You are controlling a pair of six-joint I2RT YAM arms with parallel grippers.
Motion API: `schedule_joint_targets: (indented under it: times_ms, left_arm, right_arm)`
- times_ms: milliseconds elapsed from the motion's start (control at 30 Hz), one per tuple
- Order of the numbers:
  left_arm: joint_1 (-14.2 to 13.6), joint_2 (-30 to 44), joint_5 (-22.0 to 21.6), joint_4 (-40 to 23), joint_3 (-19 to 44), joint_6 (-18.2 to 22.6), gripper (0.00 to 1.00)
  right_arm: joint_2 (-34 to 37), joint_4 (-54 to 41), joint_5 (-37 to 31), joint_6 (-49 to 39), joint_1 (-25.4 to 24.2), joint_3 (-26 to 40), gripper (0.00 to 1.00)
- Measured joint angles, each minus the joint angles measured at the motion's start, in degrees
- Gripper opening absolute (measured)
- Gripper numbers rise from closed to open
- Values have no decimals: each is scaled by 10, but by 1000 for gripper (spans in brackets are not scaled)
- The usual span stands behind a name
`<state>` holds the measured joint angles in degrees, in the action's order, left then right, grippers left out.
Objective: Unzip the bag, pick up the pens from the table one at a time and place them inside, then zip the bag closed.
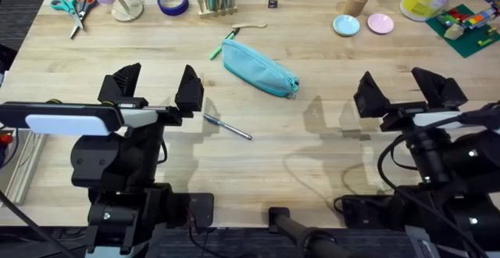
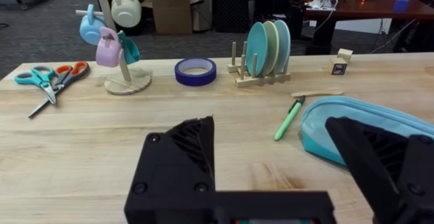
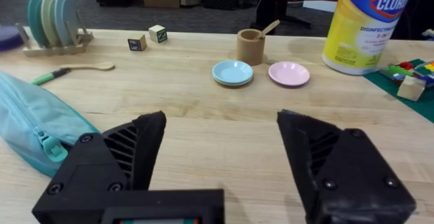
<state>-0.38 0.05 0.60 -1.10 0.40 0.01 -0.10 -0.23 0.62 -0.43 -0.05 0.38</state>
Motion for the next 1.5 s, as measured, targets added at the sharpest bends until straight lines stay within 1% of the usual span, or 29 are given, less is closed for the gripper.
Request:
schedule_joint_targets:
  times_ms: [500, 767, 900, 1000, 1067, 1133, 1267, 1500]
  left_arm:
    - [0, 0, 0, 0, 0, 0, 995]
    - [0, 0, -4, 2, 0, 9, 995]
    - [0, 0, -4, -30, 1, 11, 992]
    - [0, 16, -4, -55, 16, 18, 992]
    - [0, 42, -4, -64, 40, 33, 991]
    - [0, 81, -4, -64, 73, 53, 991]
    - [0, 173, 6, -64, 153, 86, 991]
    - [0, 380, 91, -62, 297, 158, 991]
  right_arm:
    - [0, 0, 0, 0, 0, 0, 998]
    - [0, 1, -2, 0, 0, 0, 997]
    - [1, -3, -8, 0, 0, 2, 997]
    - [10, -41, -15, -9, 0, 19, 996]
    - [27, -83, -23, -18, 0, 46, 997]
    - [50, -105, -31, -24, 0, 76, 997]
    - [114, -110, -39, -30, 0, 144, 997]
    - [269, -111, -35, -33, 0, 268, 996]
